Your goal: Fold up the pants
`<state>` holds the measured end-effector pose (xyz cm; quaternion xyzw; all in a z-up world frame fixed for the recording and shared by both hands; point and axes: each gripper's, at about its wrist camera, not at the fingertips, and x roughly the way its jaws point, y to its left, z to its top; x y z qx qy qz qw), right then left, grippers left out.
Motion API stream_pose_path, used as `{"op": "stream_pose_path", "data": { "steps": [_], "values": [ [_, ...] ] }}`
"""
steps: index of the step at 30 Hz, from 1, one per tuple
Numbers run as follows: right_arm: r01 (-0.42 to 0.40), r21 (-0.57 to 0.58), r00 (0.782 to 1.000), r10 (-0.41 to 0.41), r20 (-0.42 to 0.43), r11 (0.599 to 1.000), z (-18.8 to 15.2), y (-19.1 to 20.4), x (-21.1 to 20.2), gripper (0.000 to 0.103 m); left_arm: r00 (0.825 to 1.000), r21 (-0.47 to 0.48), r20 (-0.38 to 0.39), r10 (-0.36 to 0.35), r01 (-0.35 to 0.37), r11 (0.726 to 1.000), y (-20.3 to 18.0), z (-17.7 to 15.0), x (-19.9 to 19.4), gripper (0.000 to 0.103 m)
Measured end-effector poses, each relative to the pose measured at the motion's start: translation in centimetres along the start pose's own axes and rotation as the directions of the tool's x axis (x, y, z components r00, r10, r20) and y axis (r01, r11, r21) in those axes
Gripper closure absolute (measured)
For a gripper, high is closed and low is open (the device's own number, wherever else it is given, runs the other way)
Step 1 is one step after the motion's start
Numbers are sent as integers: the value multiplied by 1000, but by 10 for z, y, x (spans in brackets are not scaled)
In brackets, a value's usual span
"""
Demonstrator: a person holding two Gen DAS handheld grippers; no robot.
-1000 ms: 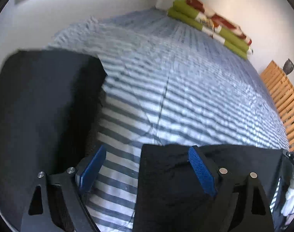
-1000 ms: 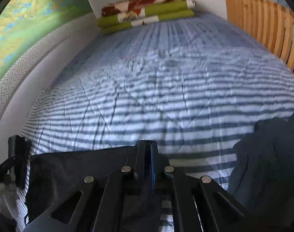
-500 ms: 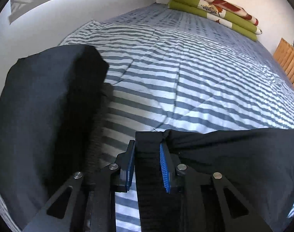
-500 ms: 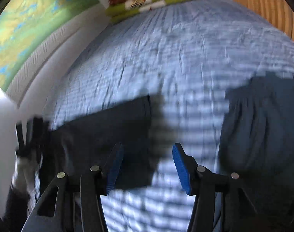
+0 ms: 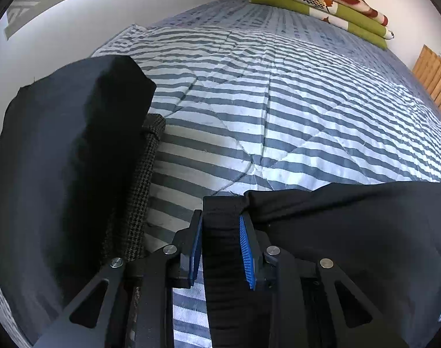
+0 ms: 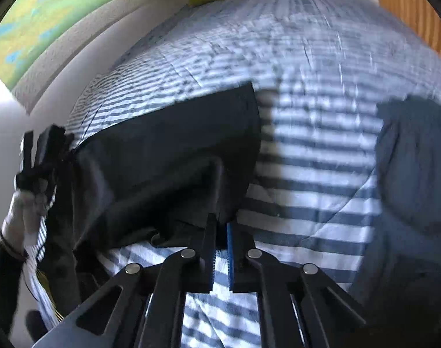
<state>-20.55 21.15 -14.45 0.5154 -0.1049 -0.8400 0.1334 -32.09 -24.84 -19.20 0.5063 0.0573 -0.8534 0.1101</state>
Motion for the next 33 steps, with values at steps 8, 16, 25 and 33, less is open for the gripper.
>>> {"op": "stream_pose_path", "data": {
  "steps": [8, 16, 25, 33],
  "values": [
    [238, -215, 970, -242, 6, 947, -16, 16, -26, 84, 999, 32, -26, -28, 29, 999, -4, -3, -1, 64],
    [139, -73, 989, -142, -39, 988, -46, 10, -43, 78, 992, 69, -10, -122, 122, 990, 22, -48, -74, 39],
    [23, 23, 992, -20, -123, 999, -145, 45, -88, 70, 975, 36, -122, -184, 190, 981, 78, -177, -153, 31],
    [24, 188, 983, 11, -183, 982, -244, 51, -115, 56, 960, 7, -155, -231, 235, 972, 94, -254, -168, 24]
  ]
}}
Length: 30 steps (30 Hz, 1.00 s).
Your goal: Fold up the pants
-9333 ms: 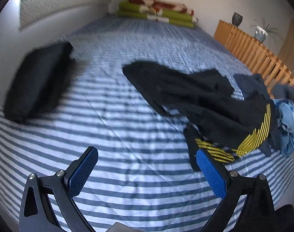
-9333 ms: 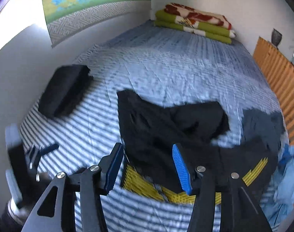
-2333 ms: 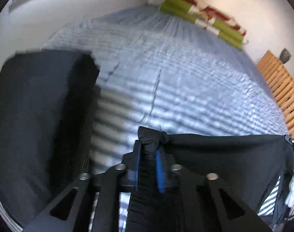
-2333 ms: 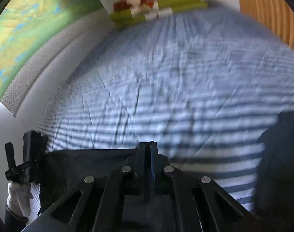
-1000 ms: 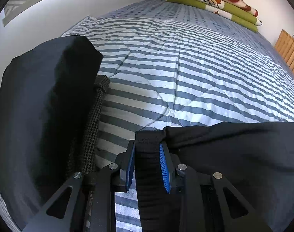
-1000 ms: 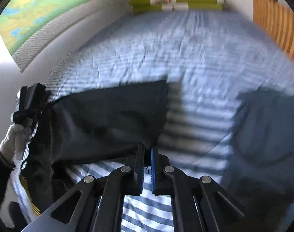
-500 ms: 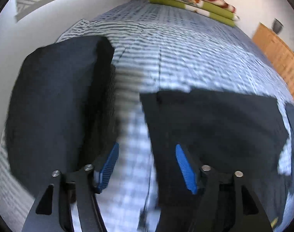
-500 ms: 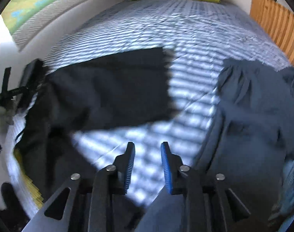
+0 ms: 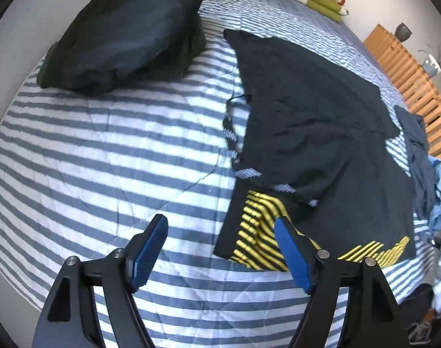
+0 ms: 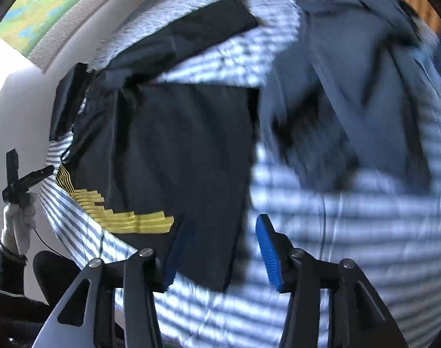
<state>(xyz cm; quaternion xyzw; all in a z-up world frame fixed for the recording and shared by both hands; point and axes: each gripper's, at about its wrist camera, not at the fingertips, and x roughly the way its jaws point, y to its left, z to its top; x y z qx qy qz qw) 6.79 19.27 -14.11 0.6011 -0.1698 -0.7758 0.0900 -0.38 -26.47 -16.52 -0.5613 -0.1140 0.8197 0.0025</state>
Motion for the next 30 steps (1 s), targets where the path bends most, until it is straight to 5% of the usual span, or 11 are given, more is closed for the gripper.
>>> {"op": "stream_pose_path", "data": {
  "steps": [5, 9, 12, 16, 18, 19, 20, 22, 30],
  "values": [
    [50, 30, 999, -50, -4, 998, -37, 0, 9, 55, 997, -31, -12, -71, 70, 997, 2, -6, 15, 26],
    [21, 67, 1000, -22, 17, 998, -47, 0, 13, 53, 994, -20, -34, -103, 102, 995, -4, -16, 25, 63],
    [15, 74, 999, -18, 43, 997, -49, 5, 15, 49, 993, -8, -22, -116, 116, 993, -7, -20, 25, 73],
    [40, 71, 997, -45, 68, 997, -45, 13, 21, 44, 995, 11, -11, -103, 103, 995, -11, -25, 19, 74],
    [46, 35, 997, -48, 60, 998, -45, 22, 24, 48, 995, 23, 4, -98, 98, 995, -14, -23, 19, 75],
    [55, 11, 997, -55, 53, 998, -46, 27, 25, 60, 995, 30, 11, -95, 95, 995, -15, -25, 15, 75],
    [79, -20, 996, -78, 49, 997, -48, 32, 26, 83, 996, 36, 18, -92, 91, 995, -17, -26, 10, 75],
    [117, -53, 992, -115, 44, 992, -49, 36, 28, 97, 996, 40, 27, -87, 86, 996, -19, -28, 3, 75],
    [-25, 56, 989, 16, 145, 998, -37, 22, -16, 99, 988, 37, 96, -118, 115, 993, -30, -27, -37, 76]
  ]
}}
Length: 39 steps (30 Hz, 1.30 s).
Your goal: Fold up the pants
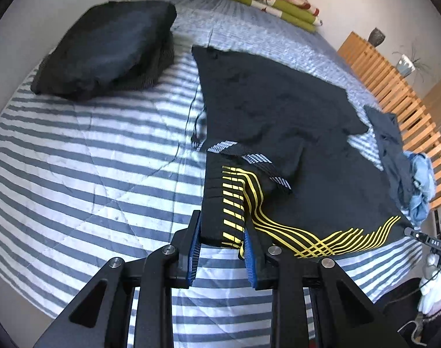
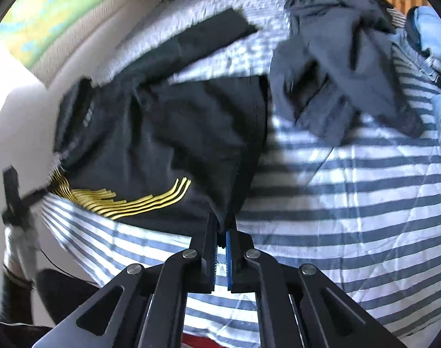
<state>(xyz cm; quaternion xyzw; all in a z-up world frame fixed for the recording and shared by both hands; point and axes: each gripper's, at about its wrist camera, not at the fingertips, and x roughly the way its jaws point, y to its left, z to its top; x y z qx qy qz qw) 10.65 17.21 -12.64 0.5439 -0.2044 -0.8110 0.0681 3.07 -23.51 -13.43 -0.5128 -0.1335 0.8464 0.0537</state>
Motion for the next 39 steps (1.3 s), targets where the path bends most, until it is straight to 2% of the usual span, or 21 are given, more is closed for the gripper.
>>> {"op": "stream_pose_path", "data": {
  "steps": [9, 16, 24, 29, 33, 39],
  "values": [
    [-106, 37, 988, 101, 119, 994, 49, 10, -32, 99, 998, 0, 59, -13, 13, 1000, -7, 40, -28, 76],
    [-109, 31, 978, 101, 184, 994, 117, 19, -27, 99, 995, 15, 99, -1, -1, 1000, -14, 109, -18, 76],
    [-91, 23, 971, 83, 222, 996, 211, 29, -3, 99, 995, 11, 104, 5, -6, 1000, -14, 194, 24, 76],
    [-49, 2, 974, 47, 220, 999, 268, 33, 26, 99, 997, -24, 73, 10, -9, 1000, 0, 238, 63, 76],
    [-14, 22, 979, 9, 203, 1000, 312, 25, 62, 99, 999, -45, 42, 24, -22, 999, 11, 259, 97, 76],
    [46, 52, 989, -53, 138, 998, 350, 10, 120, 99, 999, -79, -33, 30, -32, 996, 20, 287, 161, 76]
  ]
}}
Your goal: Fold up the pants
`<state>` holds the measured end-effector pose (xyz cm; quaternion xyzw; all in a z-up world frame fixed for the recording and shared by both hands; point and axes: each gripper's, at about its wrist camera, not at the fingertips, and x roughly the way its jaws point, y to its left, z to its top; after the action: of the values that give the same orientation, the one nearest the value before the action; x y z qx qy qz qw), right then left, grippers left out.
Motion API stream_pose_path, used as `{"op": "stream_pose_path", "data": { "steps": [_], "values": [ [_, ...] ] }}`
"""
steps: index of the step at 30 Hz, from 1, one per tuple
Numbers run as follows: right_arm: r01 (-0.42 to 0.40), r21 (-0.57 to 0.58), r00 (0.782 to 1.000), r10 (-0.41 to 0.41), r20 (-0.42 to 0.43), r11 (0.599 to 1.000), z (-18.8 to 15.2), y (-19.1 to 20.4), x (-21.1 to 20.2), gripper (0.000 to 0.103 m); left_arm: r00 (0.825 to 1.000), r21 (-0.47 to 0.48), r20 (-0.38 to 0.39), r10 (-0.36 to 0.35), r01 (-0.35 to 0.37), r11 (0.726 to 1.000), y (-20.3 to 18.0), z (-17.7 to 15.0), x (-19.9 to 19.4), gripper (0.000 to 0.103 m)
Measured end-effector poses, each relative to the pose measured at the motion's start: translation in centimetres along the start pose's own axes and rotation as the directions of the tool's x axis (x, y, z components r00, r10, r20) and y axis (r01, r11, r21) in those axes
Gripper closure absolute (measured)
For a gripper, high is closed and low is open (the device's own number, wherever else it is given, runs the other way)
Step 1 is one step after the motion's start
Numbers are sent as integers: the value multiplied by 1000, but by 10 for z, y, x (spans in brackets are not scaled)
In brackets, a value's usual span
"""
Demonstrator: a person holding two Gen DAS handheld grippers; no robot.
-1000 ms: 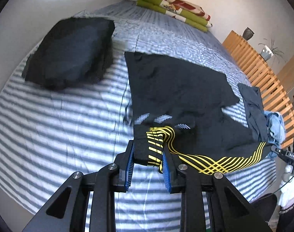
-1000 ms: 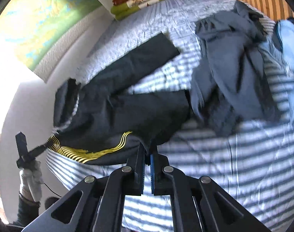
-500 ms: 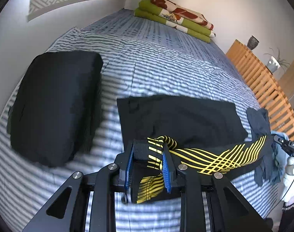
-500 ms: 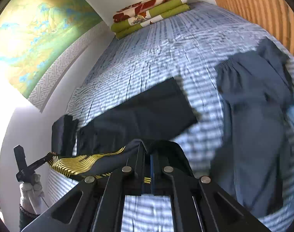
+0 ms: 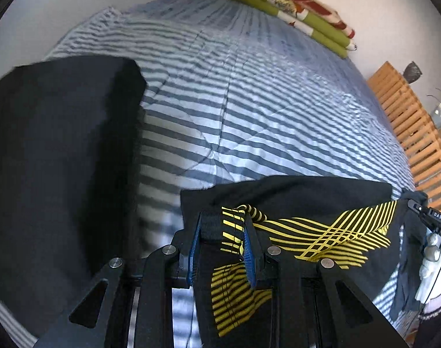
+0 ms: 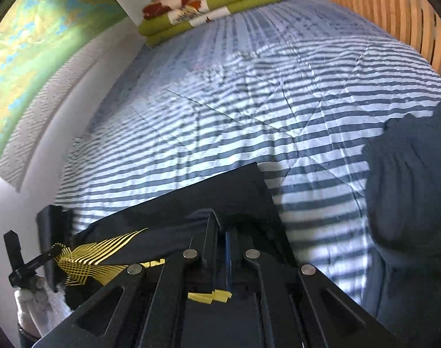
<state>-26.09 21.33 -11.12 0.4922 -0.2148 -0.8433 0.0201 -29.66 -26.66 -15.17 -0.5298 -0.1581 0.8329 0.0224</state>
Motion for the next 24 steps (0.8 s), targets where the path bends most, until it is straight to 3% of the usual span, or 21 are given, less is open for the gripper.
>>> {"op": "stream_pose_path", "data": {
  "steps": [2, 3, 4, 5, 8, 12, 14, 15, 17, 19, 24],
  "values": [
    [21, 4, 1000, -21, -16, 1000, 6, -3, 17, 99, 1000, -19, -23, 1, -2, 1000, 1, 8, 12, 72],
    [33, 5, 999, -33, -23, 999, 9, -4, 24, 99, 1000, -47, -26, 7, -8, 999, 5, 13, 15, 58],
    [41, 8, 999, -41, -30, 999, 12, -6, 30, 99, 1000, -75, -20, 3, -4, 997, 8, 15, 14, 38],
    [39, 12, 999, -38, -37, 999, 14, -8, 35, 99, 1000, -100, -3, -12, 11, 995, 12, 17, 11, 29],
    [30, 31, 998, -29, -51, 999, 20, -15, 44, 99, 997, -55, 69, -17, 20, 998, 11, 12, -8, 29],
    [20, 44, 997, -17, -69, 999, 22, -18, 51, 97, 998, 51, 49, -49, 47, 998, -1, -6, -9, 30],
    [17, 43, 997, -14, -74, 999, 21, -18, 53, 96, 999, 105, 31, -29, 25, 994, -9, -12, 0, 30],
    [17, 42, 997, -14, -76, 999, 20, -18, 53, 96, 1000, 118, 26, -16, 13, 993, -12, -15, 5, 34],
    [12, 48, 997, -9, -76, 999, 20, -19, 54, 96, 999, 96, 3, -51, 51, 994, -11, -14, 17, 54],
    [3, 63, 997, 2, -79, 998, 19, -23, 53, 96, 997, 55, -7, -75, 75, 996, -6, -13, 23, 97],
    [-6, 41, 998, 8, -62, 999, 18, -21, 41, 98, 991, 36, 74, -115, 112, 993, -7, -24, -4, 100]
  ]
}}
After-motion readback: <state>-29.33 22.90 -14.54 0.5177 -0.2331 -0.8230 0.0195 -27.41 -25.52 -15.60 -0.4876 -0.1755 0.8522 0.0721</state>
